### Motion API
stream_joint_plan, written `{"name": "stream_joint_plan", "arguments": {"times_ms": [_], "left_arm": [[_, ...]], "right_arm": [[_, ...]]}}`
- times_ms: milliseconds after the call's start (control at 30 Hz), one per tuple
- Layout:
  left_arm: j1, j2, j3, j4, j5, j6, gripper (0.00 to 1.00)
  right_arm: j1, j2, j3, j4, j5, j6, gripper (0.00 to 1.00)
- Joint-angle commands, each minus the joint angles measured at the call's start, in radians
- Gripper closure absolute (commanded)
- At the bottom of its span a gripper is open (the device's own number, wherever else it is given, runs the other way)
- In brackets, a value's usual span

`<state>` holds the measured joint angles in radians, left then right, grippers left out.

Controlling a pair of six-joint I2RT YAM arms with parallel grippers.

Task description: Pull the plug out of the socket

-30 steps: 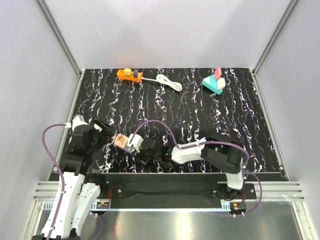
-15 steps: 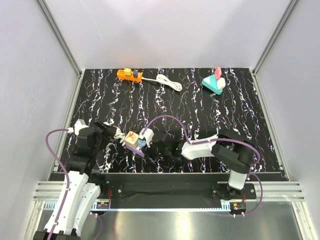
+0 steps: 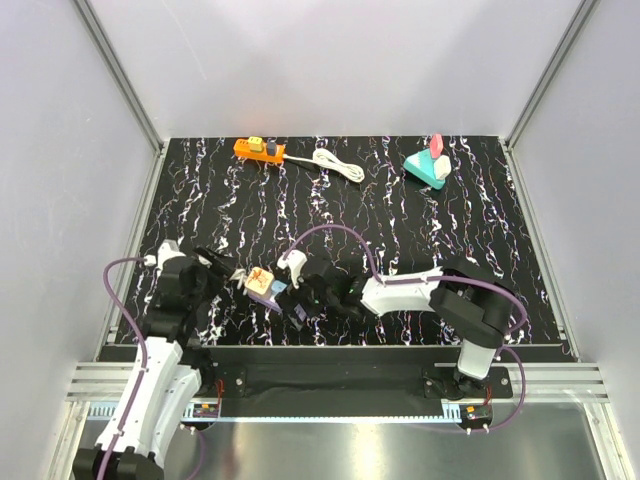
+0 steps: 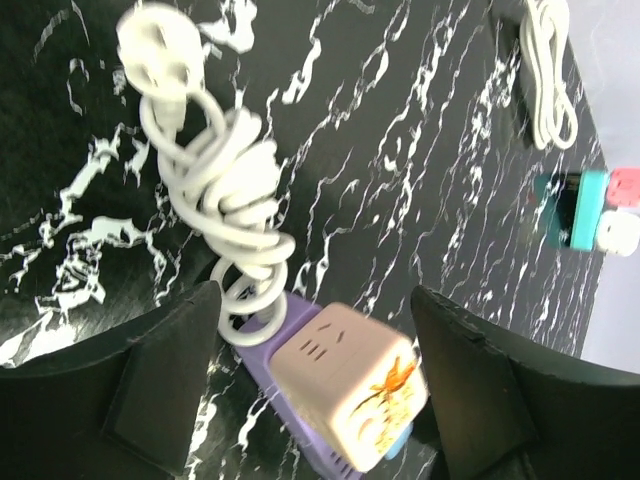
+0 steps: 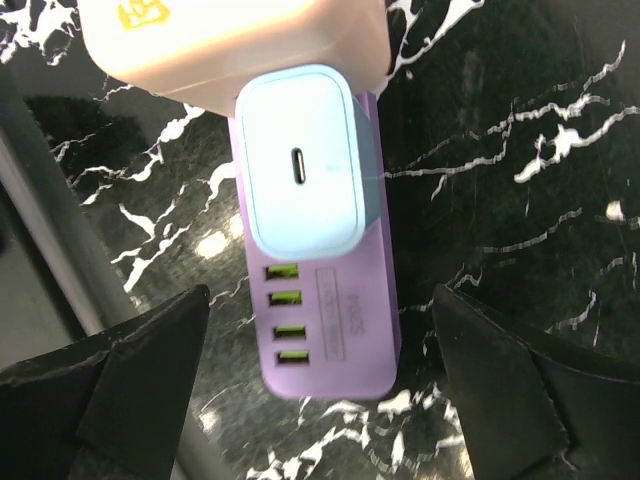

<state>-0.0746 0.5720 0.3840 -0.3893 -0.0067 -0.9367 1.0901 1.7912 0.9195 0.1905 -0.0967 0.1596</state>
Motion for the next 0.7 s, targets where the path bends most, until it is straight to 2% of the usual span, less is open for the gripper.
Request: {"name": "stream_joint_plan", "arguments": {"times_ms": [0, 100, 167, 233, 300, 367, 433, 567, 633, 667], "left_arm": [[0.006, -0.104, -0.025, 0.055, 0.059, 0.033, 0.20], [0.006, -0.173, -0.020, 0.038, 0.108, 0.053, 0.22], [0.006, -0.195, -0.017, 0.050, 0.177, 0.052, 0.28], [0.006, -0.207, -0.026, 0.091, 0.259, 0.053, 0.39], [0.006, -0.195, -0.030, 0.116, 0.304, 0.046, 0.45], [0.006, -0.170, -0.042, 0.167, 0.372, 0.036, 0.60], [0.004, -0.118, -0.066, 0.249, 0.434, 0.027, 0.64], [-0.001, -0.005, -0.077, 0.316, 0.485, 0.070, 0.79], [-0.011, 0.014, -0.082, 0.325, 0.487, 0.085, 0.85], [-0.014, 0.014, -0.085, 0.328, 0.485, 0.088, 0.92]], "right_arm": [[-0.007, -0.079, 0.050, -0.092, 0.024, 0.067, 0.00], [-0.006, -0.140, 0.050, -0.123, 0.073, 0.113, 0.00], [-0.007, -0.185, 0.050, -0.150, 0.091, 0.147, 0.00], [-0.007, -0.228, 0.041, -0.163, 0.089, 0.152, 0.00], [-0.009, -0.256, 0.025, -0.172, 0.078, 0.153, 0.00], [-0.009, -0.282, 0.024, -0.186, 0.087, 0.155, 0.00], [-0.012, -0.289, 0.031, -0.186, 0.091, 0.149, 0.00], [-0.015, -0.253, 0.091, -0.282, 0.109, 0.132, 0.01], [-0.015, -0.227, 0.119, -0.290, 0.100, 0.132, 0.00], [-0.015, -0.217, 0.128, -0.293, 0.069, 0.141, 0.00]]}}
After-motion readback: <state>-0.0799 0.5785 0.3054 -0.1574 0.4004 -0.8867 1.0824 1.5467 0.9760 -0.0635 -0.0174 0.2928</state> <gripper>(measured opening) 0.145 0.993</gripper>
